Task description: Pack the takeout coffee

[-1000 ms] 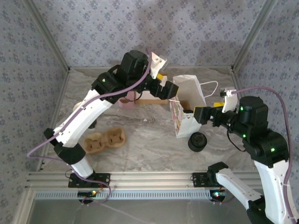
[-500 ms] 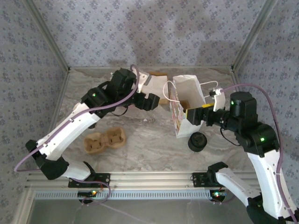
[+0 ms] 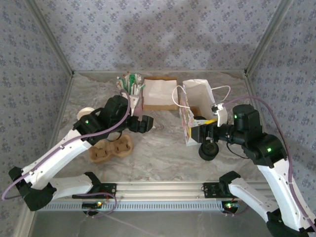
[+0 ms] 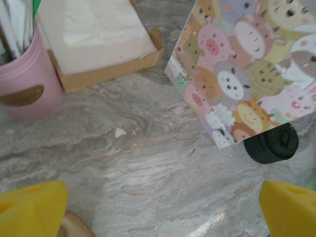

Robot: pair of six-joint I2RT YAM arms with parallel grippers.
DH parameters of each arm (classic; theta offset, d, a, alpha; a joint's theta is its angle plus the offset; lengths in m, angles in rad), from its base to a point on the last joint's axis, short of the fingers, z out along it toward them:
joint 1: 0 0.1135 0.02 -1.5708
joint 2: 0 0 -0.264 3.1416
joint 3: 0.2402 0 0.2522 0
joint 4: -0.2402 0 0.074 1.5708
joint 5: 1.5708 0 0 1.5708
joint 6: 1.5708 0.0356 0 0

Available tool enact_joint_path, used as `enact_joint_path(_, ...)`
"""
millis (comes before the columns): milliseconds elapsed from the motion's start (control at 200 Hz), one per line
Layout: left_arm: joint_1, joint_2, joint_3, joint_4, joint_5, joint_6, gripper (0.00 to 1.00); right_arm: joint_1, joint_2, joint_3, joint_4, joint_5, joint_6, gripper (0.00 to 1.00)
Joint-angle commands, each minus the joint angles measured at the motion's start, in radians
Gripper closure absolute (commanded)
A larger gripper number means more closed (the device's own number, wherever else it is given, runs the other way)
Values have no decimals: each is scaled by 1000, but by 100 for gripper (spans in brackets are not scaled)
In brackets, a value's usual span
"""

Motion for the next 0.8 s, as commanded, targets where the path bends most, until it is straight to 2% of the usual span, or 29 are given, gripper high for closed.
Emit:
enact_joint_path(0, 11, -38, -28, 43, -46, -44, 1, 25, -19, 1, 37, 29, 16, 0)
enact_joint_path(160, 18, -42, -51, 43, -48, -61, 0, 60, -12, -60, 96, 23, 34, 0)
enact_joint_path(290, 18, -49, -66, 43, -34, -63, 0, 148, -6, -114, 177, 29, 72, 0)
enact_joint_path(550, 44, -83, -110, 84, 11, -81, 1, 383, 67, -96, 181, 244, 79, 0)
enact_joint_path(794, 75, -92, -139, 112, 54, -90, 1, 405, 128, 1, 91, 422, 94, 0)
